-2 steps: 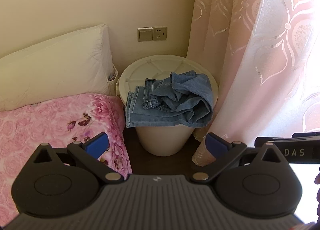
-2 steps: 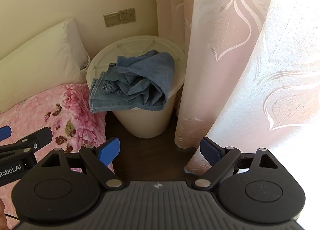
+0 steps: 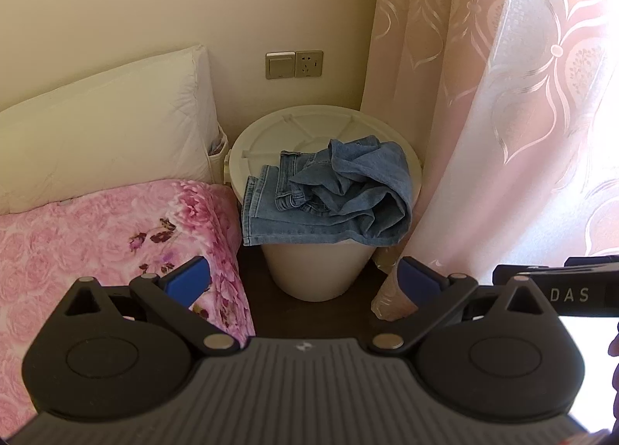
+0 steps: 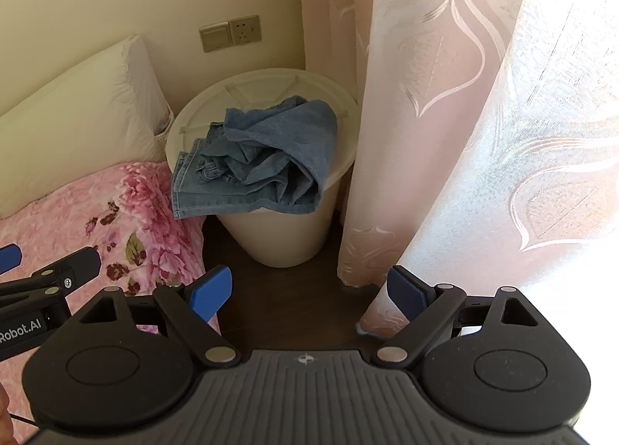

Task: Fold clothes
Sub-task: 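Move both grippers toward the blue jeans on the white hamper lid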

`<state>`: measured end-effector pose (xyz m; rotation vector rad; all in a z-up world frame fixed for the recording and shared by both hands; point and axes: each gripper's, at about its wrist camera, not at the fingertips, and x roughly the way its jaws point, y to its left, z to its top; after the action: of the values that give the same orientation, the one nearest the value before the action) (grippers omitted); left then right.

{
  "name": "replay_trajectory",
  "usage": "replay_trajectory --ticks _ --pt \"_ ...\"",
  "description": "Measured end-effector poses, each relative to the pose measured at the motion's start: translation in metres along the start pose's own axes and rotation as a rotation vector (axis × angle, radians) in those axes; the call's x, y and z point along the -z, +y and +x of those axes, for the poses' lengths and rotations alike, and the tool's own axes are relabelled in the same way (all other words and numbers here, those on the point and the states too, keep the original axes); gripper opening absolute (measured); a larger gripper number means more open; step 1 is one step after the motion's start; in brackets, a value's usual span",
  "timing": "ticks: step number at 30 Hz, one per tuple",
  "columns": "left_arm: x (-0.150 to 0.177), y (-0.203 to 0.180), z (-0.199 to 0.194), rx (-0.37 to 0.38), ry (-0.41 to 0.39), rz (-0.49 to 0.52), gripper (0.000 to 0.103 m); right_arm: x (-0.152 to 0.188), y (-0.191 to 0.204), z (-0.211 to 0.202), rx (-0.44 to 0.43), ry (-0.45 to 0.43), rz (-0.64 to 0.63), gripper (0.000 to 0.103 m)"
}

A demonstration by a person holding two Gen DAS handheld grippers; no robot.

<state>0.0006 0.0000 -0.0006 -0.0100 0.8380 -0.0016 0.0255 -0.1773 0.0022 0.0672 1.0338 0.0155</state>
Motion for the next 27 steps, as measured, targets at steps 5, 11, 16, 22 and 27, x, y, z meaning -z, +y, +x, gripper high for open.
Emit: replay_trajectory --ticks 5,11,16,22,27 --pt "0.000 0.000 0.002 0.003 0.000 -0.006 0.102 -0.002 0.002 0.003 0.003 -0.001 -0.002 0.090" --pt "0.000 0.000 0.005 0.007 0.000 -0.013 0.102 -0.003 0.004 0.006 0.007 -0.002 -0.003 0.090" --pt "0.000 0.004 0.008 0.007 0.001 -0.015 0.102 -0.005 0.006 0.009 0.010 -0.003 -0.005 0.090" --pt "-0.003 0.015 0.013 0.012 0.008 -0.021 0.102 -0.006 0.011 0.012 0.014 -0.004 -0.007 0.090" --pt "-0.005 0.024 0.017 0.014 0.013 -0.024 0.102 -0.007 0.019 0.015 0.020 -0.002 -0.008 0.090"
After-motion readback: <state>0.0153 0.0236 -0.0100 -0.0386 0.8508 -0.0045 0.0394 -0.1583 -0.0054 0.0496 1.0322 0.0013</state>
